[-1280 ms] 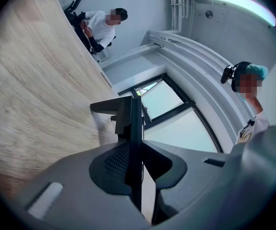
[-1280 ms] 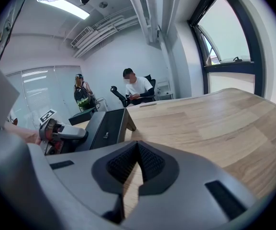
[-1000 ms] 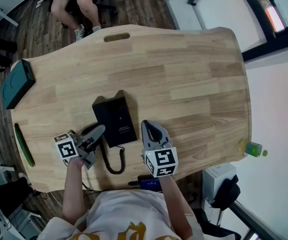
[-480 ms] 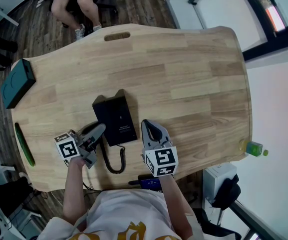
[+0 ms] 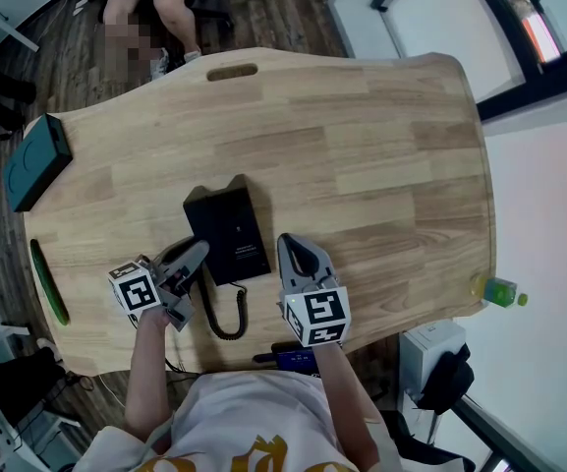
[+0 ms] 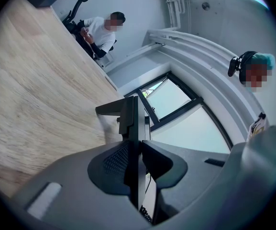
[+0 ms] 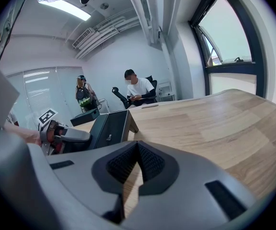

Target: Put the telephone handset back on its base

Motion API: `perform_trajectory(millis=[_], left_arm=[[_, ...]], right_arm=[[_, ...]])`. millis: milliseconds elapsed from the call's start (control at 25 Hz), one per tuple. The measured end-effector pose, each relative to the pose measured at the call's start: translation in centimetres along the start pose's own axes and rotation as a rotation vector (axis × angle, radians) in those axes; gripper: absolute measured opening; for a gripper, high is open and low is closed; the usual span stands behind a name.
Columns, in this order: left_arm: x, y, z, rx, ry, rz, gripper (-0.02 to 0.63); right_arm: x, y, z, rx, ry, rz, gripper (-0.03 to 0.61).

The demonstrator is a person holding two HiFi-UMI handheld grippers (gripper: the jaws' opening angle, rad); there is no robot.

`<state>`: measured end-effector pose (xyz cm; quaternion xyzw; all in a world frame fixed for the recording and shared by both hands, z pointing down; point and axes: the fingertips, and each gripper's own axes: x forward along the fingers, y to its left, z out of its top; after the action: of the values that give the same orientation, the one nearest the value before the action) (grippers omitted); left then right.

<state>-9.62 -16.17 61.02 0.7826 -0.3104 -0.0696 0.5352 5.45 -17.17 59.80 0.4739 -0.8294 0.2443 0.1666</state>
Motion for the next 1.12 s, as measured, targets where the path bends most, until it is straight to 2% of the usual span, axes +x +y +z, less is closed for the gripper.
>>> perform_trajectory(millis=[200,400,600,720,840,1000,1120], left_arm=[[0.0,0.1,0.0,0.009,-0.019,0.041,0.078],[-0.4,0.5,-0.2,0.060,-0.033,0.105,0.078],[-2.0,1.2,1.2,0.082,-0.154,0.232,0.080],[-3.3,1.0,1.8,0.105,-0.200,0.279,0.080],[-4.2,-0.1,2.2,0.158,-0.222,0.299,0.080],[-4.9,-2.2,2.4,0.269,-0.228,0.319,0.077],[-5.5,-4.4,2.5,0.359,-0.241,0.340,0.034]], right_arm=[[-0.2,0.5,0.5,-0.012,-0.013,0.006,0.003],[-0.8,1.2,1.7,-0.036,-0.037,0.014,0.003],[-1.6,1.9,2.6,-0.057,-0.062,0.020,0.003],[-2.1,2.7,3.2,-0.071,-0.079,0.029,0.003],[-2.7,3.4,3.7,-0.087,-0.094,0.036,0.003],[-3.7,4.2,4.5,-0.108,-0.117,0.040,0.003],[-4.7,4.9,5.1,-0.121,-0.140,0.040,0.003]])
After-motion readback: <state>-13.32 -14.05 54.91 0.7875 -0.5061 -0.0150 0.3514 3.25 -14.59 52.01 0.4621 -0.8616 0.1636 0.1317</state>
